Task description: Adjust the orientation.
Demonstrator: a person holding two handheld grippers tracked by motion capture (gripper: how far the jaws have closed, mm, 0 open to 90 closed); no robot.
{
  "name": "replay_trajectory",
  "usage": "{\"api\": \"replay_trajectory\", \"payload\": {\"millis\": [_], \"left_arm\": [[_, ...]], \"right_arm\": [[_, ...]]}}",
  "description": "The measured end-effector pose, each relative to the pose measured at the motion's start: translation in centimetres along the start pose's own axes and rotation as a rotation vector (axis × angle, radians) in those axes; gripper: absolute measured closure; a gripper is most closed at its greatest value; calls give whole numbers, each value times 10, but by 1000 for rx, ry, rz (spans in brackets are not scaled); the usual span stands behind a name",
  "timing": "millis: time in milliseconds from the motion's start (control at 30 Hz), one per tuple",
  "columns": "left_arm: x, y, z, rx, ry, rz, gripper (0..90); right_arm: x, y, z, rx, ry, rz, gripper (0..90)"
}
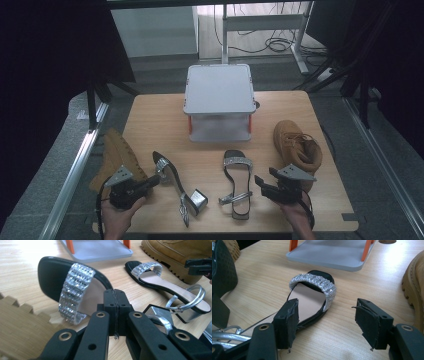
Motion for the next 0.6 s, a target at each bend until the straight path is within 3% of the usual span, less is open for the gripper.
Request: {"api": "replay_trajectory", "payload": {"millis": [200,467,600], "left_arm": [[0,-6,4,-6,6,9,896],[10,-35,-9,-98,3,3,897],[12,-40,-17,-125,11,-3,896]], "right_arm": [[0,-4,-1,-17,3,16,360],[-3,-1,1,3,17,-1,360],[-2,-2,1,2,11,2,359]]}}
Point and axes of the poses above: each handheld gripper's, and its own axes: z roughly backward along the jaws, y roughly out of its top, x roughly to its right, the point moved 4 cm from there along -z, roughly forward along the jaws, and after that the axes turned 2 degrees about -x, right-handed, at the moved point
